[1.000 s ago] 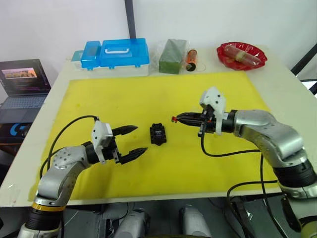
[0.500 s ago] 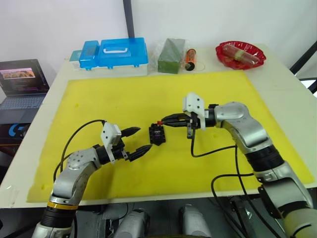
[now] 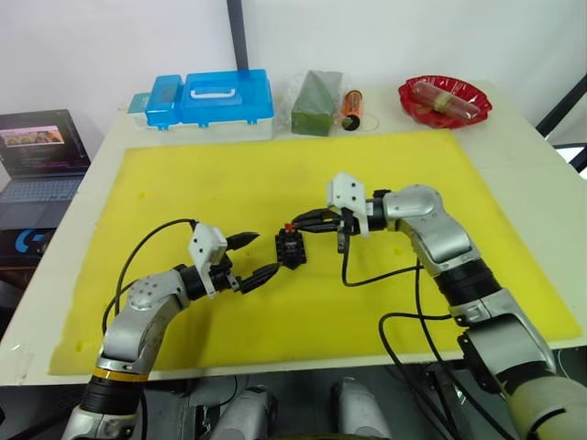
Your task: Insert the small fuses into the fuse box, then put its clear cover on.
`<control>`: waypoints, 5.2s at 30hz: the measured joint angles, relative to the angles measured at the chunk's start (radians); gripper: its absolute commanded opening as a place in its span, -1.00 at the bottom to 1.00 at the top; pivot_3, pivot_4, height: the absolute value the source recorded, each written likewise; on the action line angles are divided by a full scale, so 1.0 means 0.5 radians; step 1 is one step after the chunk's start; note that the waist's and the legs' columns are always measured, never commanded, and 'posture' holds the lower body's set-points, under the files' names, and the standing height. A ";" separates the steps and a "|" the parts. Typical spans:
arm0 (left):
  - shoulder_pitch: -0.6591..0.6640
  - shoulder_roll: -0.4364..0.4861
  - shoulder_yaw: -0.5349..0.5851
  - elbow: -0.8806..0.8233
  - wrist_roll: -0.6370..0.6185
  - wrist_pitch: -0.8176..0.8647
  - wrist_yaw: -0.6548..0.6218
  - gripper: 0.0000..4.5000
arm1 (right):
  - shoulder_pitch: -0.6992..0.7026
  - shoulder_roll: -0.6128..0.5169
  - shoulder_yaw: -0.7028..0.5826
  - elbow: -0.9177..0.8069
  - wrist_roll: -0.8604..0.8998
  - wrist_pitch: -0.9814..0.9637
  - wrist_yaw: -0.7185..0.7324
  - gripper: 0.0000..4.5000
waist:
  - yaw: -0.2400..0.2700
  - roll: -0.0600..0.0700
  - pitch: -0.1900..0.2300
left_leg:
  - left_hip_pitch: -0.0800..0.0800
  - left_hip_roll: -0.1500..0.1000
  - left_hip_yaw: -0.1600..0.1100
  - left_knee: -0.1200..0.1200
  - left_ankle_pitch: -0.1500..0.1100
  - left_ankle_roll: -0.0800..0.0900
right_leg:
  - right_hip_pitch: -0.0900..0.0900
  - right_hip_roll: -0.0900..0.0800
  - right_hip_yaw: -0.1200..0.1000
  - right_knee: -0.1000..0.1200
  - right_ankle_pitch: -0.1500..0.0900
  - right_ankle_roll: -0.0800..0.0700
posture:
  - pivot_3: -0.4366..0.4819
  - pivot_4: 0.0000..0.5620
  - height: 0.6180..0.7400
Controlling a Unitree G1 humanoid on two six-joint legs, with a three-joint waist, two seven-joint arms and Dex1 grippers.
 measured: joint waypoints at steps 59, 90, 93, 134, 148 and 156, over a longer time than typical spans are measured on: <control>-0.022 0.038 -0.007 -0.008 -0.002 0.052 0.022 1.00 | -0.075 0.125 0.000 0.517 -0.290 -0.863 0.094 -1.00 | -0.007 0.000 0.000 | 0.000 0.000 0.001 0.000 0.000 0.000 | -0.002 0.000 0.000 0.002 0.000 0.000 | -0.05 -0.47 1.00; -0.021 0.038 -0.006 -0.008 -0.002 0.052 0.040 1.00 | -0.106 0.129 -0.002 0.677 -0.380 -1.008 0.101 -0.50 | -0.009 0.000 0.000 | 0.001 0.000 0.001 0.001 0.000 0.000 | -0.002 0.001 0.000 0.002 0.000 0.000 | -0.05 -0.47 1.00; -0.021 0.039 -0.006 -0.008 -0.002 0.052 0.040 1.00 | -0.106 0.129 -0.003 0.672 -0.377 -0.992 0.113 -0.50 | -0.009 0.000 0.000 | 0.001 0.000 0.001 0.001 0.000 0.000 | -0.002 0.001 0.000 0.002 0.000 0.000 | -0.05 -0.47 1.00; -0.025 0.039 -0.006 -0.009 -0.004 0.048 0.015 1.00 | 0.048 0.160 -0.086 0.209 -0.139 -0.114 0.056 -0.99 | -0.008 0.001 0.000 | 0.000 0.000 0.001 0.001 0.000 -0.001 | -0.002 0.000 0.000 0.002 0.000 0.000 | -0.05 -0.47 1.00; -0.022 0.039 -0.005 -0.025 -0.004 0.048 0.013 1.00 | 0.048 0.173 -0.116 0.198 -0.070 -0.049 0.050 -0.99 | -0.008 0.001 0.000 | 0.000 0.000 0.001 0.001 0.000 -0.001 | -0.002 0.000 0.000 0.002 0.000 0.000 | -0.05 -0.47 1.00; -0.021 0.039 -0.005 -0.025 -0.003 0.048 0.017 1.00 | 0.045 0.169 -0.098 0.218 -0.135 -0.078 0.037 -0.99 | -0.008 0.000 0.000 | 0.000 0.000 0.001 0.001 0.000 -0.001 | -0.002 0.000 0.000 0.002 0.000 0.000 | -0.05 -0.47 1.00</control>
